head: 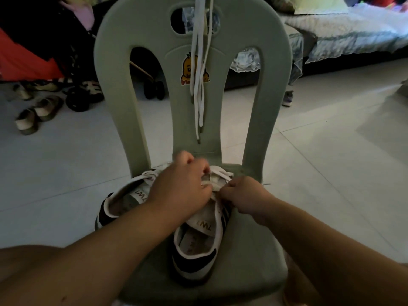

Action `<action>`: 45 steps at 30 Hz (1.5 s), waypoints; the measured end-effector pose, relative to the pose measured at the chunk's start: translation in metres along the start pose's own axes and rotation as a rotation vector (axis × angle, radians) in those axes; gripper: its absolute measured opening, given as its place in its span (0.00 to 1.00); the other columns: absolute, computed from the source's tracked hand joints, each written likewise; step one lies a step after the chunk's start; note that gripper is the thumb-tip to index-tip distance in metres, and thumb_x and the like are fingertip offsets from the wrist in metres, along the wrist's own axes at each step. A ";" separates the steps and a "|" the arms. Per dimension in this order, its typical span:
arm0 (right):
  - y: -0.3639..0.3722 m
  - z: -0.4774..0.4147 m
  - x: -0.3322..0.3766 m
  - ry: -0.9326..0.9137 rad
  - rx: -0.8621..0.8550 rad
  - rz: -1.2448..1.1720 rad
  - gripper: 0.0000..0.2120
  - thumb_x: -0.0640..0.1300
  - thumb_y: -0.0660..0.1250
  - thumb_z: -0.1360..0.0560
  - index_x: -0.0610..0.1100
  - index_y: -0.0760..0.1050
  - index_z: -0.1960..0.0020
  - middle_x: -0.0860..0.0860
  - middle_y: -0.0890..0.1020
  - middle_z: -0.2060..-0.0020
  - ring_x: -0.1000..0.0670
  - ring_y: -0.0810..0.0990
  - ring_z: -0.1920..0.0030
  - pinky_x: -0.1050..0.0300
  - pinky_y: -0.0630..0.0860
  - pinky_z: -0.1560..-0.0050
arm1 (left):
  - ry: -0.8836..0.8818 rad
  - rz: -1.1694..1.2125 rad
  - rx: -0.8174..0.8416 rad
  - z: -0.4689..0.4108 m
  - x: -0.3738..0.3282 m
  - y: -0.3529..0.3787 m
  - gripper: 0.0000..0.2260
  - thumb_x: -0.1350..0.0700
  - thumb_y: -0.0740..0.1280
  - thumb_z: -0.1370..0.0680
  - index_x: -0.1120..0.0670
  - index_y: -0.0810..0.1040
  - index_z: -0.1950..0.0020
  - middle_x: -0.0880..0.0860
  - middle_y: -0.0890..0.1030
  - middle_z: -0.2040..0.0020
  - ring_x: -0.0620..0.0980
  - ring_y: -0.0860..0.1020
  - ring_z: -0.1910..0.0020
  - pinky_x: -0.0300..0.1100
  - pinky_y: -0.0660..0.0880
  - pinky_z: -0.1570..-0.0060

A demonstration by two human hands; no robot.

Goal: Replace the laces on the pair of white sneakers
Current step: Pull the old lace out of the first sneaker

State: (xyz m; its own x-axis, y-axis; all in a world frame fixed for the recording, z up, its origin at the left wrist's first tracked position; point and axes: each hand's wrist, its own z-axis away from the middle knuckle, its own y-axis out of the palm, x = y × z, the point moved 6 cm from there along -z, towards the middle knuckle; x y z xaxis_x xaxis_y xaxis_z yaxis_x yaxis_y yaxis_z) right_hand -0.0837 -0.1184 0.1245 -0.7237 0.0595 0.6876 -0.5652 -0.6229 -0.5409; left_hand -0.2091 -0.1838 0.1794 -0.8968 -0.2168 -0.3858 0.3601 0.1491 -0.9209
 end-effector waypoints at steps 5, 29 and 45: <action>-0.002 0.008 -0.005 0.048 0.089 -0.106 0.05 0.38 0.64 0.27 0.40 0.76 0.62 0.46 0.73 0.70 0.50 0.67 0.70 0.64 0.60 0.76 | 0.004 -0.132 0.316 0.010 -0.019 0.034 0.18 0.36 0.64 0.29 0.49 0.74 0.68 0.48 0.75 0.70 0.46 0.74 0.68 0.41 0.73 0.66; -0.021 0.039 0.015 -0.615 -0.018 0.768 0.21 0.65 0.60 0.28 0.53 0.80 0.46 0.56 0.76 0.48 0.56 0.72 0.48 0.59 0.72 0.47 | 0.105 0.131 0.209 0.018 -0.016 0.039 0.12 0.40 0.61 0.23 0.41 0.81 0.48 0.45 0.81 0.58 0.43 0.76 0.59 0.42 0.73 0.58; -0.073 0.035 0.015 -0.619 -0.421 0.468 0.07 0.48 0.63 0.23 0.49 0.78 0.50 0.54 0.79 0.43 0.54 0.69 0.40 0.58 0.65 0.40 | -0.027 0.163 0.153 0.014 -0.014 0.034 0.12 0.50 0.59 0.20 0.48 0.73 0.63 0.48 0.75 0.66 0.43 0.73 0.66 0.36 0.64 0.71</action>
State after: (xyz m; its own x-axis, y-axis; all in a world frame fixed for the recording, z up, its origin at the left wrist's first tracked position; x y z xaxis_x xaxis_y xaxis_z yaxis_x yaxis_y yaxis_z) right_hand -0.0392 -0.0991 0.1915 -0.6417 -0.6389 0.4242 -0.4520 -0.1317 -0.8822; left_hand -0.1805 -0.1887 0.1533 -0.8171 -0.2275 -0.5298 0.5364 0.0371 -0.8432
